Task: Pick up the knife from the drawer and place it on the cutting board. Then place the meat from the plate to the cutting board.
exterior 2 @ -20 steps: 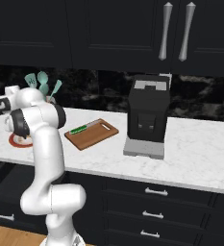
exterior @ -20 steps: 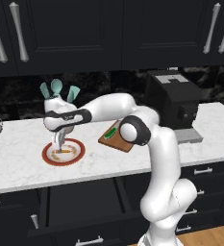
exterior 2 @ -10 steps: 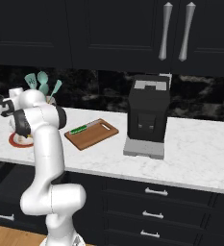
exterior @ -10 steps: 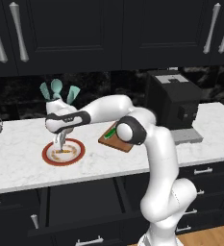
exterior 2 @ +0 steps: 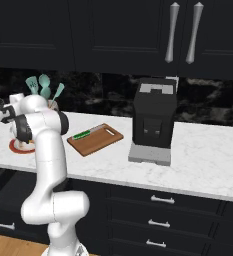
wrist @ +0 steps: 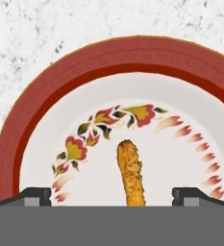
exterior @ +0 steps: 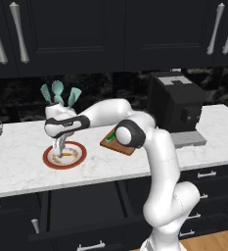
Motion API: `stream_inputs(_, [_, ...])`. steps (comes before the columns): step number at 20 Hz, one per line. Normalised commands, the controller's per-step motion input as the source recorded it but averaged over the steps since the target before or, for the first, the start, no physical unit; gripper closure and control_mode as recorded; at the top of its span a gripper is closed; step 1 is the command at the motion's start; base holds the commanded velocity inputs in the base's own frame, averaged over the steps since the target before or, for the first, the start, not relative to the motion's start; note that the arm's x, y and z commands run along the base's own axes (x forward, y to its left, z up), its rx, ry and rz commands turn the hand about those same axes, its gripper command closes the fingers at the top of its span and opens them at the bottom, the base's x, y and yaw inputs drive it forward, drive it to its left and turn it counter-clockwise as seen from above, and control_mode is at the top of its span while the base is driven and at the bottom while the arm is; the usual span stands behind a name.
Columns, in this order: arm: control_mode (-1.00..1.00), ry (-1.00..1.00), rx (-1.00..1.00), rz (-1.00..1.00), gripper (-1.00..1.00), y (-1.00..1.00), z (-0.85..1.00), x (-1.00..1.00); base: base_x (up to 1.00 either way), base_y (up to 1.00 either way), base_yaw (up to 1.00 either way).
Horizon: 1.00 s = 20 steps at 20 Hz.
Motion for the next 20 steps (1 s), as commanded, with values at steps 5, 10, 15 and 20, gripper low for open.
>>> stream_inputs(5, [-1.0, 0.0, 0.0, 0.0, -1.0, 0.07, -0.16, 0.0, 0.0, 0.0, 0.0])
stream_inputs(10, [-1.0, -0.02, 0.0, 0.0, -1.0, 0.01, -0.1, 0.13, 0.0, 0.0, 0.0])
stream_inputs(15, [-1.0, 0.0, 0.0, 0.0, -1.0, 0.0, -0.06, 0.12, 0.0, 0.0, 0.0])
stream_inputs(20, [-1.0, 0.0, 0.0, 0.0, -1.0, 0.0, -0.11, 0.11, 0.0, 0.0, 0.0])
